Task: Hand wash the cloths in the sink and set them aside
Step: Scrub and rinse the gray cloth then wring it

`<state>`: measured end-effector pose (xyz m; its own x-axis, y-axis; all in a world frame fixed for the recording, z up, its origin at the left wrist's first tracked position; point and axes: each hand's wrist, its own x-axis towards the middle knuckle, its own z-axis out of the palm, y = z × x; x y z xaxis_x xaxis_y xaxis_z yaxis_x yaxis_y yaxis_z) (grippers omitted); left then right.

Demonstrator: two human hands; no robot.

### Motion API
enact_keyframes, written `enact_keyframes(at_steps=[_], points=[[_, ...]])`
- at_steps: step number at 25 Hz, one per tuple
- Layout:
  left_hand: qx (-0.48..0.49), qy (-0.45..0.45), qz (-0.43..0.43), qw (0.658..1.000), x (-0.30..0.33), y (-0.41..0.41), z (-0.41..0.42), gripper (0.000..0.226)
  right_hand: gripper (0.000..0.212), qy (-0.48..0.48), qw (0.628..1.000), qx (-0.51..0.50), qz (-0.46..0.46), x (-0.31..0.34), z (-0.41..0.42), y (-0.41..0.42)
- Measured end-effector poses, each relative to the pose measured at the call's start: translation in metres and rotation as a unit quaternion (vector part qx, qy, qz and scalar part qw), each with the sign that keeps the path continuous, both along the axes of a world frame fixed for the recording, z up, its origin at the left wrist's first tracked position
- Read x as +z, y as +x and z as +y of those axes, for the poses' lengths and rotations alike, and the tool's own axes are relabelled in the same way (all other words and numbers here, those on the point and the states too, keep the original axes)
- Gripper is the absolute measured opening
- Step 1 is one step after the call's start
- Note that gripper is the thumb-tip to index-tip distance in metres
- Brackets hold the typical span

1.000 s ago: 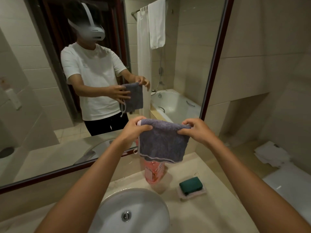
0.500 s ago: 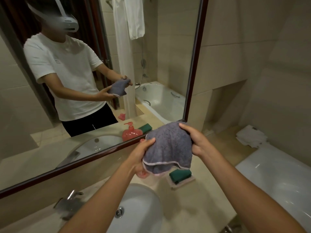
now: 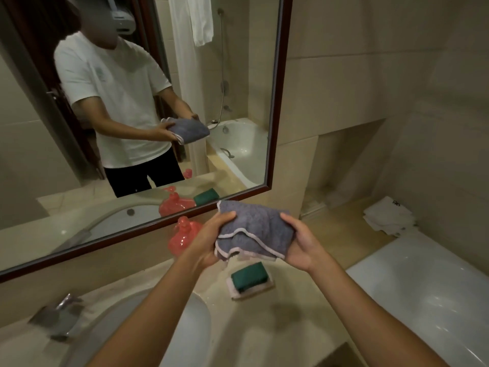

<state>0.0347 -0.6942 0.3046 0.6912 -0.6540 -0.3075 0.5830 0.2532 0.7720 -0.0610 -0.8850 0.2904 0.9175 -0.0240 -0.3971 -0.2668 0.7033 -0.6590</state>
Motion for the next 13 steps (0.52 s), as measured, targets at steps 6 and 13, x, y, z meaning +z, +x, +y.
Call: enact_keyframes(at_steps=[6,13], points=[[0.065,0.310,-0.180,0.931,-0.046,-0.020,-0.045,0.058,0.071,-0.408,0.912,-0.034,0.001,-0.038,-0.082,-0.015],[0.011,0.329,-0.253,0.910,-0.119,-0.055,-0.056,0.064,0.066,-0.546,0.829,0.121,0.008,-0.103,-0.112,-0.035]])
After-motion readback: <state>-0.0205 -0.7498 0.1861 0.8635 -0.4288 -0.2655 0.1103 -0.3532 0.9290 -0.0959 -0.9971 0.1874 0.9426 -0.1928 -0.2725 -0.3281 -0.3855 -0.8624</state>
